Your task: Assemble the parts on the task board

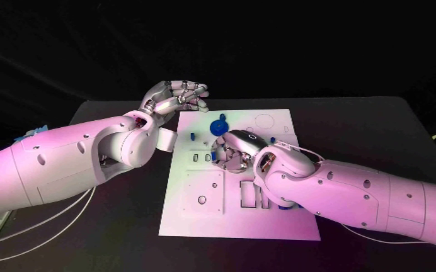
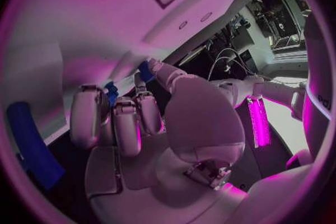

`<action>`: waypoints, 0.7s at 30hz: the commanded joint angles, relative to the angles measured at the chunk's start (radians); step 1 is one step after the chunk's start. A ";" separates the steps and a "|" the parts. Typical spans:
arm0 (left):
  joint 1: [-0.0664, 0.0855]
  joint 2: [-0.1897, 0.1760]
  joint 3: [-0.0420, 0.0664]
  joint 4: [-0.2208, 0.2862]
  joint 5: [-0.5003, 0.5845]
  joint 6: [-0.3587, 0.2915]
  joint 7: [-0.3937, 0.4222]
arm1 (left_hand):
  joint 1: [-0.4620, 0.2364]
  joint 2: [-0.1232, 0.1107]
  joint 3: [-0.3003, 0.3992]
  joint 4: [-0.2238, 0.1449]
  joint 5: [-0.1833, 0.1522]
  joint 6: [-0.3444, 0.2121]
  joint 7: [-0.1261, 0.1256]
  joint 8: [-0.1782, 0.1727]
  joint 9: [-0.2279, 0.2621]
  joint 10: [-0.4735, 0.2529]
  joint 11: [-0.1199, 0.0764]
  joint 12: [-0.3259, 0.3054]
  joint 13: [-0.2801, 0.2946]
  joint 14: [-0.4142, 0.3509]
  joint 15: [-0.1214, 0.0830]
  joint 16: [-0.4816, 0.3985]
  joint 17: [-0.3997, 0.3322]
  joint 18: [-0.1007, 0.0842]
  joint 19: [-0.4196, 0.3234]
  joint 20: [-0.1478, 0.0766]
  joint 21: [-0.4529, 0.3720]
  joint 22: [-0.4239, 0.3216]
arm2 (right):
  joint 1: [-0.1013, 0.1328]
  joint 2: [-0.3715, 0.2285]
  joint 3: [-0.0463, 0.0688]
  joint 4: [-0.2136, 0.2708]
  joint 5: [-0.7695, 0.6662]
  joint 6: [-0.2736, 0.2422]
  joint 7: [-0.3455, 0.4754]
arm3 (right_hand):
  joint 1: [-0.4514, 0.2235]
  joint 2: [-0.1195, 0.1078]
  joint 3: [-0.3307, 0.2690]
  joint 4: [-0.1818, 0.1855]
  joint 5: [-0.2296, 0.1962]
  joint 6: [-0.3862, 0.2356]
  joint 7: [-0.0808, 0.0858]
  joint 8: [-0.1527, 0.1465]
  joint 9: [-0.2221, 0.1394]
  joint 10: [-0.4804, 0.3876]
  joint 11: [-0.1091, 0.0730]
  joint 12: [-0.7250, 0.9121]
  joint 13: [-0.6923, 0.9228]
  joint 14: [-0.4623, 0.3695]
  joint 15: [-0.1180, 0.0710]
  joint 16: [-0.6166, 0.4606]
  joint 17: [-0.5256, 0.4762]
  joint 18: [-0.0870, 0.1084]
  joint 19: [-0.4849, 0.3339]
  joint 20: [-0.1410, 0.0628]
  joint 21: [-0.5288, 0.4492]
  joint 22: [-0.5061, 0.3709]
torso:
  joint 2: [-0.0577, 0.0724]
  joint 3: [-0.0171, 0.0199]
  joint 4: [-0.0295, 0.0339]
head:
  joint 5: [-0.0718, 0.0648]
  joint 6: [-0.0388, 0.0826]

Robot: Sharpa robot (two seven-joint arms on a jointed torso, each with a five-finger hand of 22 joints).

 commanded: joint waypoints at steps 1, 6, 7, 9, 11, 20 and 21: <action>0.000 0.001 0.000 0.002 0.001 0.019 0.006 | 0.004 0.007 0.001 -0.006 0.001 -0.008 0.011 -0.004 0.001 -0.002 0.001 -0.006 0.001 -0.005 0.001 0.004 0.001 0.018 -0.003 0.000 0.004 0.001 | -0.001 0.001 0.000 -0.002 -0.011 0.009 -0.006 | -0.002 -0.011 -0.009 0.000 -0.006 -0.012 0.002 -0.007 -0.003 -0.010 0.001 -0.009 0.042 0.099 0.005 0.000 0.248 -0.015 -0.005 0.006 -0.007 0.012 | 0.000 -0.0003 0.0008 | 0.000 0.000; 0.000 0.001 0.000 0.001 0.001 0.019 0.004 | 0.004 0.007 0.001 -0.006 0.001 -0.008 0.011 -0.004 0.001 -0.002 0.001 -0.006 0.001 -0.005 0.001 0.004 0.001 0.018 -0.003 0.000 0.004 0.001 | -0.001 0.001 0.000 -0.001 -0.011 0.000 0.004 | -0.012 -0.027 -0.022 0.005 -0.007 -0.032 0.009 -0.015 -0.009 -0.013 0.009 -0.011 0.040 0.099 0.011 0.000 0.250 -0.014 -0.005 0.011 -0.009 0.011 | 0.000 0.0001 0.0002 | 0.001 -0.001; 0.000 0.001 0.000 0.001 0.001 0.019 0.004 | 0.004 0.007 0.001 -0.006 0.001 -0.008 0.011 -0.004 0.001 -0.002 0.001 -0.006 0.001 -0.005 0.001 0.004 0.001 0.018 -0.003 0.000 0.004 0.001 | -0.001 0.001 0.000 0.000 -0.011 -0.002 0.006 | -0.014 -0.030 -0.025 0.005 -0.006 -0.034 0.010 -0.015 -0.009 -0.014 0.010 -0.012 0.038 0.099 0.012 0.000 0.249 -0.014 -0.005 0.012 -0.010 0.011 | 0.000 0.0001 0.0002 | 0.001 -0.001; 0.000 0.001 0.000 0.000 0.001 0.020 0.004 | 0.004 0.007 0.001 -0.006 0.001 -0.008 0.011 -0.004 0.001 -0.002 0.001 -0.006 0.001 -0.005 0.001 0.004 0.001 0.018 -0.003 0.000 0.004 0.001 | -0.001 0.001 0.000 0.000 -0.011 -0.005 0.008 | -0.020 -0.043 -0.039 0.009 -0.005 -0.049 0.014 -0.021 -0.014 -0.023 0.013 -0.017 0.031 0.099 0.016 0.000 0.249 -0.013 -0.007 0.015 -0.014 0.008 | 0.000 0.0000 0.0001 | 0.000 -0.001; 0.000 0.001 0.000 0.000 0.001 0.020 0.004 | 0.004 0.007 0.001 -0.006 0.001 -0.008 0.011 -0.004 0.001 -0.002 0.001 -0.006 0.001 -0.005 0.001 0.004 0.001 0.018 -0.003 0.000 0.004 0.001 | -0.001 0.001 0.000 -0.001 -0.011 -0.007 0.009 | -0.023 -0.049 -0.050 0.013 -0.006 -0.065 0.017 -0.027 -0.018 -0.030 0.016 -0.022 0.024 0.099 0.018 0.000 0.249 -0.013 -0.009 0.018 -0.019 0.005 | 0.000 -0.0002 0.0000 | 0.000 -0.001; 0.000 0.001 0.000 0.000 0.001 0.019 0.003 | 0.003 0.008 0.002 -0.006 0.001 -0.008 0.010 -0.004 0.002 -0.001 0.001 -0.007 0.001 -0.007 0.002 0.005 0.002 0.017 -0.006 0.001 0.006 0.002 | -0.001 -0.005 0.000 0.012 -0.010 -0.037 0.017 | -0.022 -0.058 -0.099 0.034 -0.013 -0.141 0.038 -0.074 -0.040 -0.060 0.036 -0.041 -0.003 0.099 0.035 0.000 0.250 -0.011 -0.014 0.033 -0.030 0.000 | 0.000 0.0001 0.0011 | -0.001 -0.001; 0.000 0.001 0.000 -0.001 0.001 0.019 0.002 | 0.003 0.008 0.002 -0.006 0.001 -0.008 0.010 -0.004 0.002 -0.001 0.001 -0.007 0.001 -0.007 0.002 0.005 0.002 0.017 -0.006 0.001 0.006 0.002 | -0.001 -0.006 0.000 0.015 -0.010 -0.042 0.018 | -0.022 -0.058 -0.101 0.035 -0.013 -0.143 0.039 -0.075 -0.041 -0.061 0.037 -0.041 -0.003 0.099 0.036 0.000 0.249 -0.010 -0.015 0.034 -0.032 -0.001 | 0.000 0.0001 0.0014 | -0.001 -0.001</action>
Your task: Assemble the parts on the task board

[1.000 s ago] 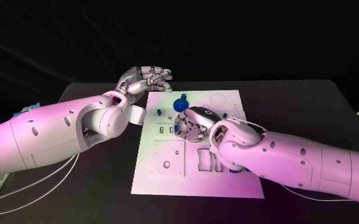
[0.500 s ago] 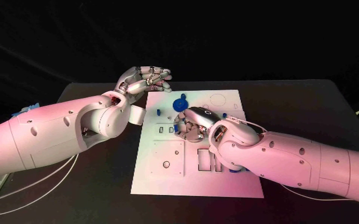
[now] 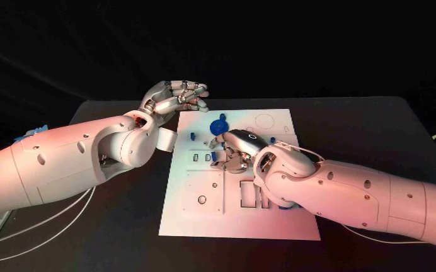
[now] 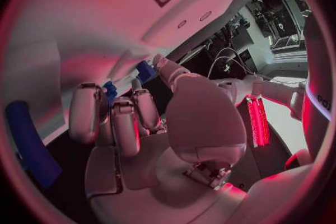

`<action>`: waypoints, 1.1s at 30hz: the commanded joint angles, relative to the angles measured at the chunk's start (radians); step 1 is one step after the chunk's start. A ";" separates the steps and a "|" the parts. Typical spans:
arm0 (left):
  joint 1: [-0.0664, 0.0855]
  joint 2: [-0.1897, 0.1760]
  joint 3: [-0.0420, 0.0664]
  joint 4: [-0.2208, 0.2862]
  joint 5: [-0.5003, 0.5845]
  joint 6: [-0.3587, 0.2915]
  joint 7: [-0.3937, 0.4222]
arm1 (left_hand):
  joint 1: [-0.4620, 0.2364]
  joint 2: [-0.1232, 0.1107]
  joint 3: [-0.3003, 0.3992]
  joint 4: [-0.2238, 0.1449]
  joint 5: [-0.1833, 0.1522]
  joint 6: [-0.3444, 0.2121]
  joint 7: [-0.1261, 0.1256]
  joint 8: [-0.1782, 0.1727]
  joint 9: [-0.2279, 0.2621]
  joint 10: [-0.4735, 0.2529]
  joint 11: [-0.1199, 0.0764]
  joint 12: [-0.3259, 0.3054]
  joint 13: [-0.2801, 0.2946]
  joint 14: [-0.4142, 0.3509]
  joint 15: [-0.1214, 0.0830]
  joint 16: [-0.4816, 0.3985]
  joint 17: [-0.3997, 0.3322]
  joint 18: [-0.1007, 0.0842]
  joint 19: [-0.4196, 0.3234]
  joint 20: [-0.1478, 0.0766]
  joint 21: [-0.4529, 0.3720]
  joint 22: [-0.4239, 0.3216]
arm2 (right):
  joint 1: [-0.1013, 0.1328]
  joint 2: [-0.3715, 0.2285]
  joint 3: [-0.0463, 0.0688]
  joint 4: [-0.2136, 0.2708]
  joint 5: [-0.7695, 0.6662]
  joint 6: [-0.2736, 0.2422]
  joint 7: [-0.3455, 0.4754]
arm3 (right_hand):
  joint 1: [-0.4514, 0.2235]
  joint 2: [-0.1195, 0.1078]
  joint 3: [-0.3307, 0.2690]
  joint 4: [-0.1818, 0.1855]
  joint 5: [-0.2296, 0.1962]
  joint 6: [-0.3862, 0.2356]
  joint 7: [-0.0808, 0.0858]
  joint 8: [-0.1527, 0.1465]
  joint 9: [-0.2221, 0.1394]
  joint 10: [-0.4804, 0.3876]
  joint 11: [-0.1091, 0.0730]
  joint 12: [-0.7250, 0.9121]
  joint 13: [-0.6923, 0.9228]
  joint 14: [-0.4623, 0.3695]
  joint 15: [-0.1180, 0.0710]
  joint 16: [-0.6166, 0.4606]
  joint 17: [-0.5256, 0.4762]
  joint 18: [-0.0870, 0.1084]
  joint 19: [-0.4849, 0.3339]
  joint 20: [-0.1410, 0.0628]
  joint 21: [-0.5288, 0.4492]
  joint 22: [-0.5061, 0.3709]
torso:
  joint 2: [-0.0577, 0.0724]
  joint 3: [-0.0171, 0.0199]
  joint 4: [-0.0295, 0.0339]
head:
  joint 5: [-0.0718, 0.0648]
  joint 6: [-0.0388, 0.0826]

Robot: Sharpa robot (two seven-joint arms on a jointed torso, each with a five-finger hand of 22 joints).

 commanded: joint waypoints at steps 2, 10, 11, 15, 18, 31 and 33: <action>0.000 0.001 0.000 0.000 0.001 0.019 0.004 | 0.003 0.008 0.002 -0.006 0.001 -0.005 0.007 -0.004 0.001 -0.001 0.001 -0.004 0.002 -0.007 0.001 0.005 0.001 0.017 -0.006 0.001 0.007 0.001 | -0.001 -0.010 0.000 0.019 -0.009 -0.051 0.018 | -0.003 -0.011 -0.011 0.001 -0.006 -0.010 0.002 -0.007 -0.002 -0.006 0.000 -0.004 -0.002 0.101 0.009 0.000 0.249 -0.010 0.000 0.009 -0.006 -0.001 | 0.000 0.0005 0.0008 | -0.001 0.000; 0.000 0.002 0.000 -0.024 -0.058 0.055 -0.068 | -0.025 0.007 -0.012 0.010 0.001 -0.013 -0.005 -0.008 0.004 0.058 -0.017 0.029 0.020 0.062 -0.019 0.069 0.031 0.022 0.029 -0.010 0.048 0.021 | 0.015 -0.070 0.007 0.084 0.085 -0.087 0.103 | 0.008 0.013 -0.015 0.015 0.017 0.002 0.002 -0.003 -0.003 -0.027 0.002 -0.017 -0.020 0.088 0.012 -0.017 0.198 0.006 -0.038 0.013 -0.072 -0.058 | -0.007 -0.0007 -0.0052 | 0.000 0.010; 0.000 0.004 0.000 -0.032 -0.082 0.061 -0.081 | -0.044 0.009 -0.023 0.028 0.000 -0.017 -0.006 -0.010 0.006 0.060 -0.019 0.035 0.025 0.084 -0.023 0.103 0.049 0.021 0.044 -0.017 0.068 0.031 | 0.020 -0.077 0.008 0.088 0.121 -0.077 0.124 | 0.016 0.024 -0.011 0.017 0.020 0.005 0.002 -0.002 -0.003 -0.047 0.001 -0.032 -0.040 0.085 0.011 -0.020 0.190 0.011 -0.051 0.013 -0.093 -0.075 | -0.010 -0.0014 -0.0063 | 0.002 0.013; 0.000 0.018 0.000 -0.070 -0.196 0.090 -0.158 | -0.052 0.021 -0.060 0.061 0.001 -0.025 -0.023 0.002 0.022 0.086 -0.042 0.125 0.087 0.178 -0.051 0.316 0.173 0.020 0.117 -0.048 0.185 0.093 | 0.051 -0.120 0.011 0.100 0.315 -0.028 0.216 | 0.036 0.044 -0.003 0.019 0.020 0.031 -0.002 0.016 0.002 -0.070 -0.002 -0.044 -0.059 0.077 0.009 -0.031 0.164 0.019 -0.075 0.012 -0.131 -0.104 | -0.027 -0.0052 -0.0072 | 0.010 0.012; 0.000 0.025 0.000 -0.088 -0.267 0.114 -0.235 | -0.036 0.030 -0.105 0.085 0.000 -0.049 -0.033 0.036 0.052 0.038 -0.056 0.332 0.239 0.269 -0.065 0.630 0.485 0.019 0.128 -0.066 0.329 0.182 | 0.075 -0.152 0.012 0.109 0.433 -0.023 0.266 | 0.041 0.066 0.008 0.028 0.027 0.052 -0.006 0.040 0.008 -0.099 -0.007 -0.061 -0.087 0.068 0.005 -0.044 0.130 0.028 -0.099 0.008 -0.176 -0.139 | -0.035 -0.0073 -0.0079 | 0.018 0.011; 0.001 0.077 0.000 -0.139 -0.732 0.307 -0.600 | -0.230 0.118 -0.280 0.188 0.000 -0.006 -0.110 0.312 0.256 0.030 -0.122 0.881 0.649 0.444 -0.122 0.876 0.815 -0.014 0.194 -0.112 0.663 0.540 | 0.176 -0.304 0.017 0.107 0.791 -0.049 0.337 | 0.024 0.059 0.001 0.051 0.071 0.060 -0.014 0.077 0.019 -0.111 -0.013 -0.068 -0.104 0.066 -0.001 -0.049 0.124 0.028 -0.100 0.003 -0.190 -0.144 | -0.075 -0.0139 -0.0072 | 0.026 -0.010; 0.001 0.082 0.000 -0.139 -0.771 0.333 -0.641 | -0.234 0.125 -0.298 0.187 0.000 -0.011 -0.116 0.342 0.284 0.047 -0.129 0.921 0.692 0.452 -0.127 0.886 0.833 -0.017 0.203 -0.117 0.678 0.563 | 0.181 -0.314 0.017 0.095 0.805 -0.046 0.332 | 0.024 0.059 0.001 0.051 0.071 0.060 -0.014 0.077 0.019 -0.111 -0.013 -0.068 -0.104 0.066 -0.001 -0.049 0.124 0.028 -0.100 0.003 -0.190 -0.144 | -0.080 -0.0137 -0.0089 | 0.031 -0.015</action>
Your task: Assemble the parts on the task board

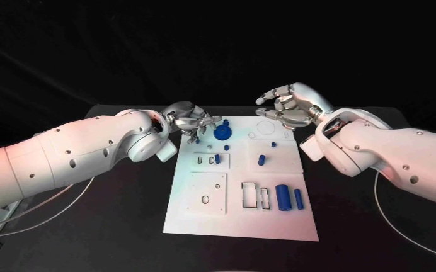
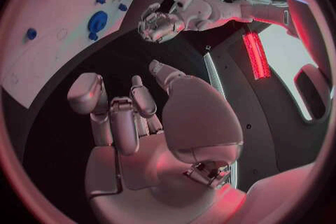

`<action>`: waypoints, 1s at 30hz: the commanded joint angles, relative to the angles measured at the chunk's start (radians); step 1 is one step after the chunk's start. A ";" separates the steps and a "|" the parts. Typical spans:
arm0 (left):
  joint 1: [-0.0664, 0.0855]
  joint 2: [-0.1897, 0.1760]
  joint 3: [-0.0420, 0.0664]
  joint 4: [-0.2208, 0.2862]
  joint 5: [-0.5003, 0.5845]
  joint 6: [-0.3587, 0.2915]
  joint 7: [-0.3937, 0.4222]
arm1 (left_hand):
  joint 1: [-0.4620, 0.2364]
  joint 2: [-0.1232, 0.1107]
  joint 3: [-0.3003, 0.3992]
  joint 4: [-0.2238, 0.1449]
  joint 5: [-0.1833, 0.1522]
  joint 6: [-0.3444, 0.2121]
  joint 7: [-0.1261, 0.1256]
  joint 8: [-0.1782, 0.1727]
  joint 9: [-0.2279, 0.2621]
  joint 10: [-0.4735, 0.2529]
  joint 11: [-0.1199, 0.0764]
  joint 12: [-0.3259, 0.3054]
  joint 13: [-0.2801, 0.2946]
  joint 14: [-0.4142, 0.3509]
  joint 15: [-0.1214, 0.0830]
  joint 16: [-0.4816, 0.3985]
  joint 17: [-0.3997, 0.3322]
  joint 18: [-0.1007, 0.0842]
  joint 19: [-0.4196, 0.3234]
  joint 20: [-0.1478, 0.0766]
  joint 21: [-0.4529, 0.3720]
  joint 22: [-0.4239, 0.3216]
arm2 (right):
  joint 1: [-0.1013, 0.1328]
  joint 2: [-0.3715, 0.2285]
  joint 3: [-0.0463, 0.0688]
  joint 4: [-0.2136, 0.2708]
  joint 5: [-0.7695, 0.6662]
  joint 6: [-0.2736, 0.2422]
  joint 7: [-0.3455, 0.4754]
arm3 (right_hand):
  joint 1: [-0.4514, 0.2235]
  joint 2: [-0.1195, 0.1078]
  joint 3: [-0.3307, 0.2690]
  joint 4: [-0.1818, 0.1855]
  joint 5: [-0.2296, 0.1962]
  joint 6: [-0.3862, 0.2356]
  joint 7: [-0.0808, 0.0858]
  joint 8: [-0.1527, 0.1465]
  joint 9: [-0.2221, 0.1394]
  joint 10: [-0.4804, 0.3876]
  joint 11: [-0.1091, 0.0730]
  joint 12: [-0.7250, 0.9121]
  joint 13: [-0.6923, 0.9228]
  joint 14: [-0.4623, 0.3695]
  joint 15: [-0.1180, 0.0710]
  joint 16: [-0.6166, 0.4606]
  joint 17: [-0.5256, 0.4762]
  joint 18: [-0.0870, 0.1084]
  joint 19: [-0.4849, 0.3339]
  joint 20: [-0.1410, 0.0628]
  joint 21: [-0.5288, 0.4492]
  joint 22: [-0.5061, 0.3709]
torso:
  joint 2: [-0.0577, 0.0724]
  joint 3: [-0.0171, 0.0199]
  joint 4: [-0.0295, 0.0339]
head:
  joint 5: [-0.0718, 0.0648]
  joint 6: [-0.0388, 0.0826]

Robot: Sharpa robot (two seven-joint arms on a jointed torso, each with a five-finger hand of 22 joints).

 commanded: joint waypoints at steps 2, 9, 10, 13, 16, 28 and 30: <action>0.002 0.012 0.000 -0.001 -0.230 0.144 -0.202 | -0.010 0.008 -0.029 0.000 -0.003 0.000 -0.015 0.046 0.044 0.041 -0.010 0.068 0.077 0.027 -0.007 0.022 0.040 -0.023 0.024 -0.007 0.033 0.051 | 0.006 -0.019 0.000 -0.024 0.131 0.005 0.025 | -0.007 -0.001 -0.002 0.005 0.004 0.008 -0.002 0.005 0.001 0.000 -0.006 0.002 0.000 0.066 -0.009 -0.002 0.125 0.010 0.005 -0.004 0.001 0.002 | -0.016 0.0003 -0.0027 | 0.012 -0.011; 0.027 0.041 -0.001 -0.003 -0.295 0.246 -0.341 | 0.028 0.009 -0.040 -0.002 -0.001 -0.019 -0.017 0.066 0.073 0.017 -0.012 0.057 0.056 0.012 -0.009 -0.002 0.000 -0.016 -0.004 -0.010 0.010 0.008 | 0.011 -0.046 -0.001 -0.051 0.145 0.004 0.013 | -0.007 -0.004 -0.003 0.004 0.005 0.007 -0.003 0.006 0.002 -0.002 -0.007 0.001 -0.003 0.066 -0.009 -0.002 0.125 0.010 0.006 -0.005 0.002 0.003 | -0.019 0.0028 -0.0036 | 0.014 -0.022; 0.032 0.046 -0.001 -0.003 -0.302 0.256 -0.356 | 0.028 0.009 -0.040 -0.002 -0.001 -0.019 -0.017 0.066 0.073 0.017 -0.012 0.057 0.057 0.012 -0.009 -0.002 0.001 -0.016 -0.003 -0.010 0.011 0.009 | 0.011 -0.048 -0.001 -0.054 0.146 0.003 0.011 | -0.007 -0.006 -0.004 0.004 0.006 0.005 -0.003 0.006 0.002 -0.004 -0.007 -0.001 -0.005 0.066 -0.009 -0.002 0.124 0.011 0.005 -0.005 -0.001 0.001 | -0.019 0.0032 -0.0040 | 0.016 -0.023; 0.048 0.065 -0.002 -0.005 -0.325 0.295 -0.411 | 0.026 0.013 -0.050 0.000 -0.002 -0.009 -0.021 0.085 0.092 0.009 -0.015 0.051 0.045 0.012 -0.011 -0.004 0.000 -0.015 -0.007 -0.010 0.007 0.003 | 0.012 -0.051 -0.001 -0.058 0.147 -0.004 0.012 | -0.007 -0.006 -0.004 0.004 0.006 0.005 -0.003 0.007 0.002 -0.005 -0.007 -0.002 -0.006 0.065 -0.009 -0.003 0.122 0.011 0.004 -0.005 -0.003 -0.001 | -0.019 0.0043 -0.0039 | 0.019 -0.028; 0.060 0.079 -0.003 -0.006 -0.349 0.317 -0.450 | 0.010 0.017 -0.063 0.001 -0.002 -0.011 -0.023 0.094 0.105 0.008 -0.016 0.050 0.043 0.014 -0.012 -0.003 0.005 -0.015 -0.005 -0.012 0.007 0.004 | 0.012 -0.054 -0.001 -0.058 0.148 -0.012 0.013 | -0.007 -0.006 -0.005 0.005 0.006 0.003 -0.003 0.007 0.002 -0.006 -0.007 -0.002 -0.007 0.065 -0.009 -0.004 0.120 0.012 0.003 -0.005 -0.005 -0.003 | -0.019 0.0047 -0.0043 | 0.019 -0.029; 0.102 0.138 -0.028 -0.032 -0.392 0.374 -0.536 | -0.044 0.042 -0.113 0.002 -0.004 -0.035 -0.020 0.105 0.137 -0.039 -0.014 0.001 -0.027 0.008 -0.011 -0.014 -0.009 -0.011 -0.018 -0.012 -0.008 -0.022 | 0.012 -0.056 -0.001 -0.059 0.149 -0.064 0.023 | -0.011 -0.014 -0.011 0.012 0.018 -0.019 0.001 0.012 0.003 -0.034 -0.003 -0.018 -0.031 0.059 -0.007 -0.011 0.105 0.016 -0.011 -0.004 -0.032 -0.023 | -0.016 0.0038 -0.0023 | 0.027 -0.042; 0.104 0.143 -0.030 -0.037 -0.397 0.382 -0.540 | -0.045 0.045 -0.115 0.002 -0.004 -0.036 -0.020 0.104 0.138 -0.041 -0.013 -0.001 -0.030 0.008 -0.011 -0.014 -0.008 -0.011 -0.019 -0.011 -0.009 -0.023 | 0.012 -0.056 -0.001 -0.060 0.150 -0.070 0.025 | -0.010 -0.015 -0.013 0.013 0.021 -0.025 0.002 0.014 0.004 -0.043 -0.002 -0.023 -0.040 0.057 -0.006 -0.013 0.099 0.018 -0.016 -0.004 -0.042 -0.030 | -0.016 0.0032 -0.0021 | 0.026 -0.043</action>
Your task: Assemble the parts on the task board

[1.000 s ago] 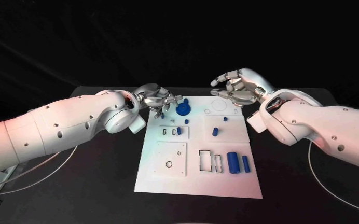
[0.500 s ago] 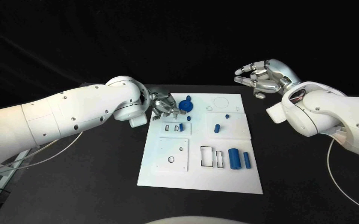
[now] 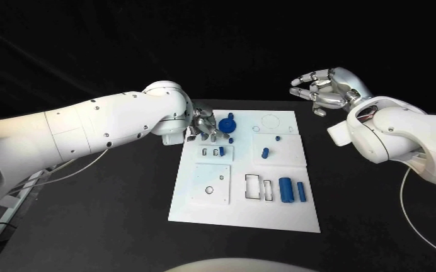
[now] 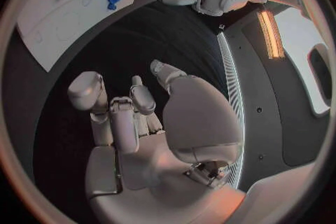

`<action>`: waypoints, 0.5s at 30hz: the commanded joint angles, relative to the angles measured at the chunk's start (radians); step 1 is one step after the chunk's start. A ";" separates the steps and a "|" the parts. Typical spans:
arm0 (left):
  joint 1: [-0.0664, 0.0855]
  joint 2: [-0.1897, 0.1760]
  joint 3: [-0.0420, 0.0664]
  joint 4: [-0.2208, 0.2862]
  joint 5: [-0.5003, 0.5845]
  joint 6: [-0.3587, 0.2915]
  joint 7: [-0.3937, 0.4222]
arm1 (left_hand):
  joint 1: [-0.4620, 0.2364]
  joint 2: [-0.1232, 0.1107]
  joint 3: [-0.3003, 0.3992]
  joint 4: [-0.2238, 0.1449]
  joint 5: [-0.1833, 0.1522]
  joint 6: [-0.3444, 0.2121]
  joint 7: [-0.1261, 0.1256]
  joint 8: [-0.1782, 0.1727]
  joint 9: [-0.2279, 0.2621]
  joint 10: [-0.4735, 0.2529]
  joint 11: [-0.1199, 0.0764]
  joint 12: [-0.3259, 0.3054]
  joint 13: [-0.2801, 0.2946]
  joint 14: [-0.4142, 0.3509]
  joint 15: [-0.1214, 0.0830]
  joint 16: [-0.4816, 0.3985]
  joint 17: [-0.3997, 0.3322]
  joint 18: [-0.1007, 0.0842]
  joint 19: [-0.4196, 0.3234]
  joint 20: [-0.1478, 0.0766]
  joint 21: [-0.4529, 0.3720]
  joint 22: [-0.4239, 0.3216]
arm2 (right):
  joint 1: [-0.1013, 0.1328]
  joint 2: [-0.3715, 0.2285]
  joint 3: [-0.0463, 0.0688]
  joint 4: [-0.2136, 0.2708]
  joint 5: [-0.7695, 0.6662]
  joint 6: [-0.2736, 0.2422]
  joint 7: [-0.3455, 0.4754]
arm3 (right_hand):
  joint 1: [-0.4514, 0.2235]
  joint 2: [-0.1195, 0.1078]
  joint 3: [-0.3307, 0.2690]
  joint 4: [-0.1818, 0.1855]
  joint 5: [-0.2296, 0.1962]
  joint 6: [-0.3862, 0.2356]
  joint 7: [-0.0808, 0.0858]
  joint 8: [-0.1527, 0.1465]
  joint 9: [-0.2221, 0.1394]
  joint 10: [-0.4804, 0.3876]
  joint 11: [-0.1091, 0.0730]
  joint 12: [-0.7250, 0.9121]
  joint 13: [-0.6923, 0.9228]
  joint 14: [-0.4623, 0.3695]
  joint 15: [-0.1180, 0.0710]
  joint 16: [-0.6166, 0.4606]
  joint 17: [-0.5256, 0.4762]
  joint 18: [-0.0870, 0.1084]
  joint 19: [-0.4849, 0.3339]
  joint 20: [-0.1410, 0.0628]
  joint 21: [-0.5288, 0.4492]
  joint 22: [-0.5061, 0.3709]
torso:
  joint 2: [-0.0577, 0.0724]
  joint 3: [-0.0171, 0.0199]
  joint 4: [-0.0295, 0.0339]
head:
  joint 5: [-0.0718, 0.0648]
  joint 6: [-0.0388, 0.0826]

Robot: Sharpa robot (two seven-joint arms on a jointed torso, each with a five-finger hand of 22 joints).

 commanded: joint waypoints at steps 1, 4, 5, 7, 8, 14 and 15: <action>0.005 0.008 -0.002 -0.010 -0.040 0.068 -0.048 | -0.012 0.001 -0.007 -0.001 -0.004 -0.009 0.001 0.003 0.001 -0.011 0.002 -0.011 -0.008 0.000 -0.003 -0.004 -0.001 0.004 -0.007 0.001 -0.006 -0.002 | 0.001 -0.001 0.000 -0.001 0.009 -0.037 0.015 | 0.000 -0.007 -0.003 0.004 0.007 -0.011 -0.001 0.008 0.002 -0.017 0.000 -0.011 -0.012 0.056 -0.005 -0.007 0.096 0.020 -0.012 0.001 -0.013 -0.008 | 0.001 -0.0007 0.0008 | 0.000 -0.002; 0.009 0.018 -0.003 -0.020 -0.044 0.084 -0.052 | -0.016 0.004 -0.012 -0.001 -0.004 -0.011 0.002 0.003 0.003 -0.016 0.003 -0.016 -0.015 0.000 -0.003 -0.005 -0.002 0.005 -0.009 0.001 -0.008 -0.005 | 0.001 -0.001 0.000 -0.004 0.017 -0.042 0.016 | 0.002 -0.008 -0.004 0.005 0.009 -0.019 0.001 0.013 0.004 -0.038 0.001 -0.024 -0.031 0.052 -0.004 -0.011 0.087 0.023 -0.020 0.002 -0.027 -0.019 | 0.001 -0.0001 0.0016 | 0.000 -0.002; 0.010 0.022 -0.004 -0.022 -0.046 0.092 -0.054 | -0.017 0.006 -0.014 -0.001 -0.004 -0.013 0.002 0.002 0.004 -0.019 0.003 -0.019 -0.018 -0.001 -0.002 -0.005 -0.002 0.005 -0.009 0.001 -0.009 -0.006 | 0.001 0.000 0.000 -0.005 0.020 -0.044 0.014 | 0.002 -0.008 -0.004 0.005 0.010 -0.019 0.001 0.013 0.004 -0.040 0.001 -0.025 -0.033 0.051 -0.003 -0.011 0.086 0.023 -0.021 0.002 -0.029 -0.020 | 0.001 -0.0003 0.0016 | 0.000 -0.003; 0.012 0.028 -0.005 -0.025 -0.049 0.102 -0.055 | -0.018 0.008 -0.015 -0.001 -0.004 -0.013 0.003 0.002 0.005 -0.019 0.003 -0.019 -0.018 -0.001 -0.002 -0.005 -0.001 0.005 -0.009 0.002 -0.008 -0.005 | 0.000 0.000 0.000 -0.006 0.022 -0.046 0.012 | 0.004 -0.007 -0.003 0.005 0.011 -0.024 0.002 0.016 0.005 -0.052 0.002 -0.032 -0.044 0.047 -0.003 -0.016 0.074 0.026 -0.029 0.003 -0.043 -0.031 | 0.002 -0.0005 0.0014 | -0.001 -0.003; 0.013 0.032 -0.005 -0.026 -0.050 0.110 -0.056 | -0.018 0.008 -0.015 -0.001 -0.004 -0.013 0.003 0.002 0.005 -0.019 0.003 -0.019 -0.018 -0.001 -0.002 -0.005 -0.001 0.005 -0.009 0.002 -0.008 -0.005 | 0.000 0.001 0.000 -0.007 0.024 -0.048 0.011 | 0.005 -0.006 -0.002 0.006 0.012 -0.026 0.002 0.019 0.006 -0.059 0.003 -0.037 -0.052 0.043 -0.002 -0.021 0.063 0.029 -0.037 0.003 -0.057 -0.041 | 0.002 -0.0004 0.0012 | -0.001 -0.003; 0.015 0.053 -0.010 -0.046 -0.051 0.129 -0.059 | -0.015 0.015 -0.016 -0.002 -0.002 -0.016 0.003 0.002 0.007 -0.021 0.003 -0.022 -0.021 0.003 -0.002 0.001 0.011 0.003 -0.004 0.002 -0.004 0.003 | 0.000 0.003 0.000 -0.006 0.028 -0.052 0.005 | 0.007 -0.006 -0.002 0.007 0.013 -0.028 0.003 0.023 0.007 -0.065 0.003 -0.041 -0.058 0.040 -0.002 -0.025 0.056 0.032 -0.045 0.004 -0.071 -0.052 | 0.002 -0.0007 -0.0007 | -0.001 -0.006; 0.015 0.057 -0.011 -0.050 -0.050 0.130 -0.059 | -0.015 0.015 -0.016 -0.002 -0.002 -0.016 0.003 0.002 0.007 -0.021 0.003 -0.022 -0.021 0.003 -0.002 0.001 0.011 0.003 -0.004 0.002 -0.004 0.003 | -0.001 0.003 0.000 -0.006 0.029 -0.051 0.005 | 0.007 -0.006 -0.002 0.007 0.013 -0.028 0.003 0.023 0.007 -0.065 0.003 -0.041 -0.058 0.040 -0.002 -0.025 0.056 0.032 -0.045 0.004 -0.071 -0.052 | 0.003 -0.0007 -0.0008 | -0.002 -0.006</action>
